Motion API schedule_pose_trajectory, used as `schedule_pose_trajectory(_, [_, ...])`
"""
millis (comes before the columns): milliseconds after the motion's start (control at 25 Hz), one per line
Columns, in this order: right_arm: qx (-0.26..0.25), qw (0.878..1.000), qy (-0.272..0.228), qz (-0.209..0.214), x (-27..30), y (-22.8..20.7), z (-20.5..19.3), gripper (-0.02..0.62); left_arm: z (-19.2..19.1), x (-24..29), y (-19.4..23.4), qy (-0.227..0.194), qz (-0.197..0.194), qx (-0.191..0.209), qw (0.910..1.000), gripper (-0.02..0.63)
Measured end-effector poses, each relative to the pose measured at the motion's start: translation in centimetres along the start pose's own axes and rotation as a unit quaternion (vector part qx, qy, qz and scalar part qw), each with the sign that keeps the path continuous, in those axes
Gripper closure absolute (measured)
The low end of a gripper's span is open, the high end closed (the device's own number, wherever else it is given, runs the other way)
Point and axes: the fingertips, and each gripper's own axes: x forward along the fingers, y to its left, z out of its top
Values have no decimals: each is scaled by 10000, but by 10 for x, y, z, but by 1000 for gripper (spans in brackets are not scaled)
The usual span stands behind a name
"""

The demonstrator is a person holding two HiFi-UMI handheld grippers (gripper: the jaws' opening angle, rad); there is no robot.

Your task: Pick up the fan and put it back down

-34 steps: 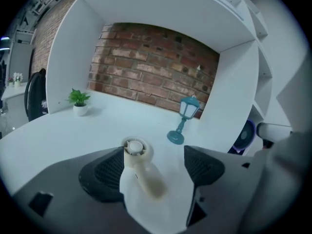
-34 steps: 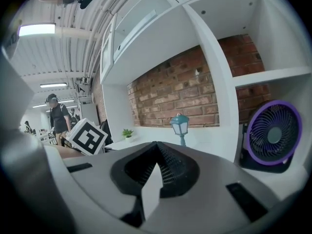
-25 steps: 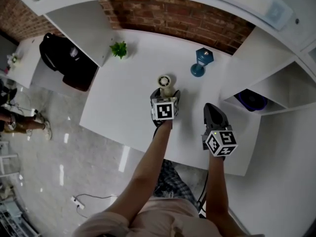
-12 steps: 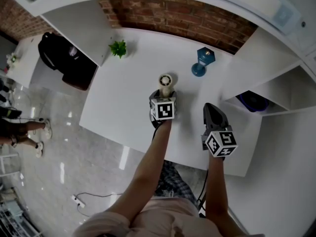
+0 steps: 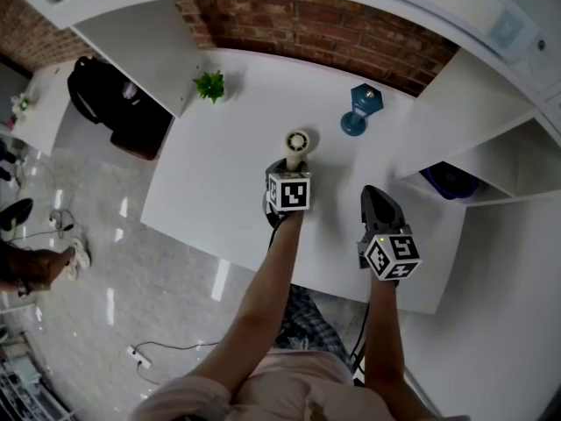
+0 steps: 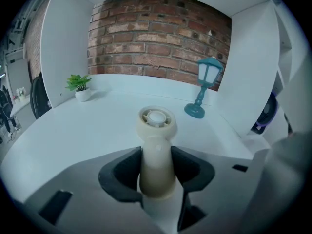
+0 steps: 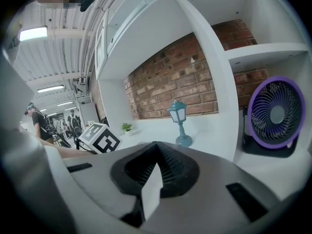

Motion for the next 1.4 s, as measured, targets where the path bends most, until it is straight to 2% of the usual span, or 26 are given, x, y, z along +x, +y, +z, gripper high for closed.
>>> schedule_pose_trajectory(240, [28,10000,-27,-41,-3,-2,1,580,10,-9,-2,-161,-132,52,9998,402])
schedule_pose_trajectory(520, [56,9998,-124,-149,-10,-3,5,580,43,-44,-1,-844,-284,117,9960,402])
schedule_pose_trajectory(720, [39,9994,-281,-214,-17,3,16,580,67,-86,4,-1405,-396,198,9891,402])
schedule_pose_trajectory(880, [7,9983,-511,-289,-25,10,31,580,88,-129,3,-1903,-536,296,9798,402])
schedule_pose_trajectory(1080, [-5,9934,-1049,-463,-43,20,62,580,114,-191,2,-2476,-623,432,9659,402])
schedule_pose_trajectory(1320, [-57,9856,-1612,-510,-64,40,102,580,136,-255,-7,-3032,-799,662,9473,402])
schedule_pose_trajectory(1400, [-90,9838,-1718,-501,-69,47,110,580,139,-266,-9,-3121,-801,762,9436,402])
